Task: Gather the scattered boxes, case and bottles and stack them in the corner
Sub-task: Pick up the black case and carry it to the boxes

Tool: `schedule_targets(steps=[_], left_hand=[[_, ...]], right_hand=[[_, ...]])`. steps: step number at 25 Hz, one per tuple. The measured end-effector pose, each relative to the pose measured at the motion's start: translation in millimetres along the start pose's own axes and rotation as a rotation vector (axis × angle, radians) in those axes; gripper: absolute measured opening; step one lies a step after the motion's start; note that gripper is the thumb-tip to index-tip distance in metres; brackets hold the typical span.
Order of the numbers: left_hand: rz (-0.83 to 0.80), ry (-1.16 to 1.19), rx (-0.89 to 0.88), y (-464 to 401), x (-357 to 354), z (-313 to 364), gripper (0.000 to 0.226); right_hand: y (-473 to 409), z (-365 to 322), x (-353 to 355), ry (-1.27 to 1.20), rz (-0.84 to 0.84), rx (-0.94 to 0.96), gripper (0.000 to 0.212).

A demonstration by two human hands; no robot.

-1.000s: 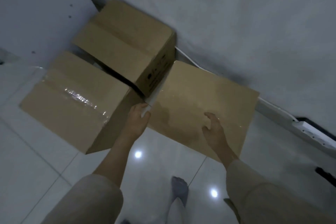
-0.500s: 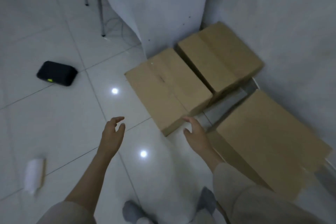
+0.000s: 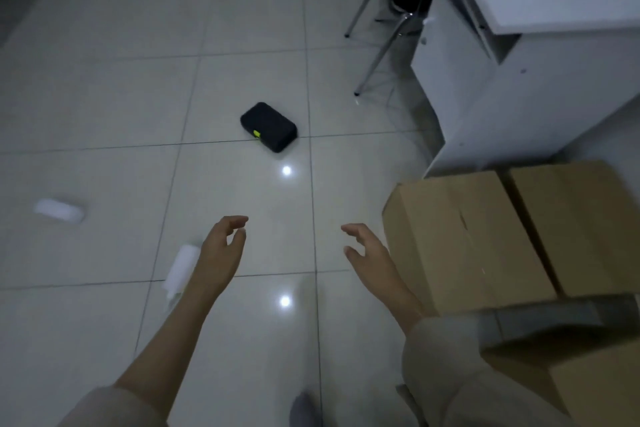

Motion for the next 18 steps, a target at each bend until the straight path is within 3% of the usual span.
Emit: schedule_targets(steps=[7, 18], left_hand=[[0.03, 0.065, 0.031, -78.3, 38.4, -12.2, 0.024], [-0.03, -0.017, 0.134, -311.1, -7.3, 2.3, 0.022]], right_hand=[[-77.0, -54.3, -60.8, 0.007, -0.094, -0.023, 0.036], [-299.2, -66.5, -95.4, -0.103, -0.079, -0.247, 0.035]])
Point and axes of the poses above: each hand's wrist, its own y-axis away from the middle knuckle, its own x-axis out of the back of the hand, z = x × y, the point moved 6 cm from there along -y, towards the middle knuckle, and after that the axes turned 7 degrees about z, right-handed, at the moved point
